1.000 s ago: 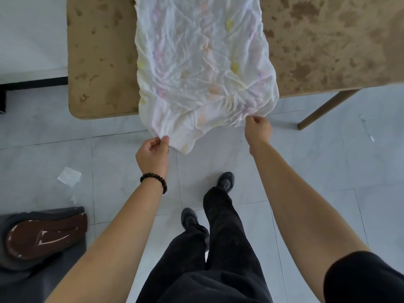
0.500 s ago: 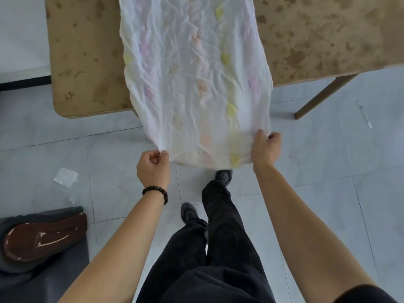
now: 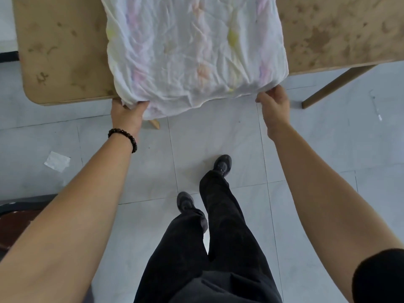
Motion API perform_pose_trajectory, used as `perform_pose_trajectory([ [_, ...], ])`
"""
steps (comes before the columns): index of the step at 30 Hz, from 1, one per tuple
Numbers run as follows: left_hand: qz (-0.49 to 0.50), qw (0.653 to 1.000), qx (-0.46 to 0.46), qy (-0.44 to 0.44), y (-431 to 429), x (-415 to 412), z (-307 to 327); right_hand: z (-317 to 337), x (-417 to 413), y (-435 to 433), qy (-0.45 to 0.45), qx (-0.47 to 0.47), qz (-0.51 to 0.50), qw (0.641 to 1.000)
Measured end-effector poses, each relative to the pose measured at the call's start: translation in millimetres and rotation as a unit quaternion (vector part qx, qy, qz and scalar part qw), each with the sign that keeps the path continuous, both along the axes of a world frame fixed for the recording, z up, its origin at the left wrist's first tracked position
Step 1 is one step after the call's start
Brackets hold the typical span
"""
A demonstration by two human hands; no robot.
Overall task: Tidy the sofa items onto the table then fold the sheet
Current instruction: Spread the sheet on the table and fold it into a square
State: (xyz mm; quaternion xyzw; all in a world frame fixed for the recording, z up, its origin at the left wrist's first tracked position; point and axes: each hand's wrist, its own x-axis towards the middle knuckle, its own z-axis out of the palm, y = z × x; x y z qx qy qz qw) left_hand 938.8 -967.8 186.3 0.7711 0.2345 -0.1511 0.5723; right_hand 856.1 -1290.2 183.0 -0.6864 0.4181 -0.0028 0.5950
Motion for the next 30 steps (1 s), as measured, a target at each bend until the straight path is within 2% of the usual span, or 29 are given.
perform_pose_trajectory([
  [2,-0.029,1.0,0.004,0.003,-3,-13,-7,-6,-8,2,-0.008,-0.005,0.047,0.999],
  [5,-0.028,0.998,-0.016,0.045,-4,-42,-15,-17,-30,5,0.014,0.035,0.093,0.995],
  [7,-0.018,0.997,-0.028,0.071,0,-59,-16,-22,-43,7,0.057,0.053,0.082,0.994],
  [9,-0.003,0.995,-0.04,0.092,6,-73,-13,-21,-51,8,0.082,0.08,0.018,0.993],
  [14,0.012,0.971,-0.205,0.124,25,-96,11,2,-71,9,0.038,0.254,-0.089,0.962],
  [17,-0.016,0.945,-0.288,0.151,37,-107,33,33,-83,19,0.061,0.234,-0.098,0.965],
  [20,-0.027,0.93,-0.334,0.153,45,-118,66,71,-95,29,0.07,0.241,-0.035,0.967],
  [23,-0.018,0.942,-0.315,0.109,48,-128,108,115,-101,43,0.044,0.247,0.007,0.968],
  [26,0.007,0.969,-0.241,0.053,54,-133,148,159,-108,55,0.01,0.258,-0.02,0.966],
  [30,0.017,0.976,-0.214,0.031,67,-140,181,196,-129,64,-0.022,0.263,-0.048,0.963],
])
